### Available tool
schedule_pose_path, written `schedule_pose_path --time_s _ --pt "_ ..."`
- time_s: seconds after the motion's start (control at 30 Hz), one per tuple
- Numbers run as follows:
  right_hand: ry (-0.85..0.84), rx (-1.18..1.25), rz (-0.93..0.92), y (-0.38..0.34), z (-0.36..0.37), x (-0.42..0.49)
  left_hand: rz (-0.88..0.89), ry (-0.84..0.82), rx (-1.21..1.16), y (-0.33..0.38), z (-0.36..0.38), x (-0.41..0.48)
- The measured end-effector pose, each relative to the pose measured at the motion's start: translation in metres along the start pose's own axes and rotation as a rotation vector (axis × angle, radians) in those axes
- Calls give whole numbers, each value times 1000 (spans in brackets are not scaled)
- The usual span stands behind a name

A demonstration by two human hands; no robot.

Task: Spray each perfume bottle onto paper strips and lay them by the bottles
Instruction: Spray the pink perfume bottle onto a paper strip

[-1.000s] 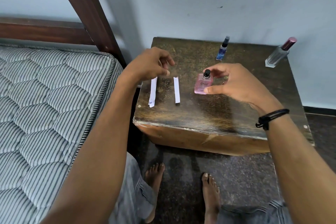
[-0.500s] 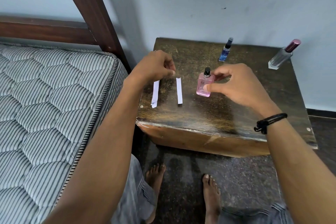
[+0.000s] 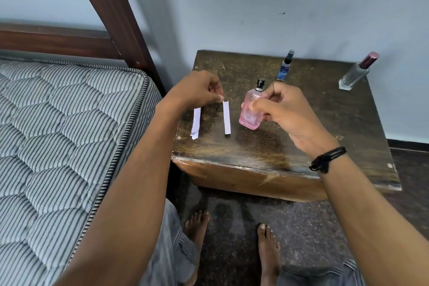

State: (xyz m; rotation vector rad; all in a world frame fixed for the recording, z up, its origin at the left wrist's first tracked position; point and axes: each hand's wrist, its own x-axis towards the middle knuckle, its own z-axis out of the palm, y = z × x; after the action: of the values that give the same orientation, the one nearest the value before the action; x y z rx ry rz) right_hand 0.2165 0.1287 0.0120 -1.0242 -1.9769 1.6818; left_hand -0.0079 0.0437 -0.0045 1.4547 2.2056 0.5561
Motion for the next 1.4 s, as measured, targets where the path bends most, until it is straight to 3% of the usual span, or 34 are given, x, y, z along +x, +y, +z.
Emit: schedule_pose_path --time_s 0.33,0.8,1.4 --pt "146 116 -111 1 13 -1 16 2 -1 1 1 1" --pt "103 130 -58 -6 20 -10 56 -180 7 1 3 -6" --pt "99 89 -56 0 26 -7 83 -126 215 7 11 -11"
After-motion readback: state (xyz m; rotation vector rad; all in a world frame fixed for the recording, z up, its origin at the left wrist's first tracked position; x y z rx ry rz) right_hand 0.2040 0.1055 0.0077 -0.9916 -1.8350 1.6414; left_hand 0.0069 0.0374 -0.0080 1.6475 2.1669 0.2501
